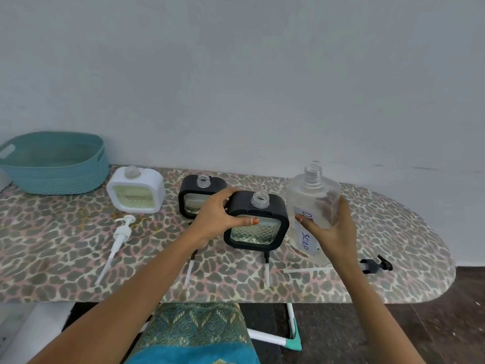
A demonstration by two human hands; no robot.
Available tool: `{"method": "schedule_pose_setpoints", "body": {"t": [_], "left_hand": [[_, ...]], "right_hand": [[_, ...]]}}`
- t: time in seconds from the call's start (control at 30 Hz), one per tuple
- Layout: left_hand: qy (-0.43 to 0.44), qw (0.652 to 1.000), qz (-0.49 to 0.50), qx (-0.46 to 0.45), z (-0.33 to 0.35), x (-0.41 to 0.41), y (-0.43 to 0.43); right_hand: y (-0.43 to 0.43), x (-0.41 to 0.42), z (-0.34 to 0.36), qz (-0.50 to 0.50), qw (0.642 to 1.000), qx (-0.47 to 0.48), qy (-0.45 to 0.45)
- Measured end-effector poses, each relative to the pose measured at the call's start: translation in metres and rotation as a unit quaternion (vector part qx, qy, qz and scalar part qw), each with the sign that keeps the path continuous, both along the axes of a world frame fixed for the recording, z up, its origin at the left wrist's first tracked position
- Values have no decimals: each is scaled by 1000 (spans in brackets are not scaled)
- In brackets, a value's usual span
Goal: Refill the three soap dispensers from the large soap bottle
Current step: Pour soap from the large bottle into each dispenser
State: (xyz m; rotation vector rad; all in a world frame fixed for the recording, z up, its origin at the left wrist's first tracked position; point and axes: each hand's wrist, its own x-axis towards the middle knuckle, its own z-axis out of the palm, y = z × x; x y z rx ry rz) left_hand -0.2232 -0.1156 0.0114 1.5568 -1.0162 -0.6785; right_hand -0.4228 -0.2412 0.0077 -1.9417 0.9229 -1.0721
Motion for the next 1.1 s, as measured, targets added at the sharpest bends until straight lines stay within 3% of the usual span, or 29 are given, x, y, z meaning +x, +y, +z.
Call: {"method": "schedule_pose_setpoints", "body": {"t": [0.53, 1.1], "left_hand": [[66, 997, 38, 8, -19, 25, -92], [90, 995, 24, 41, -51, 19, -117]], "right_hand": [[-45, -10, -20, -72, 992, 59, -88], [-102, 7, -38, -102, 985, 113, -84]]}}
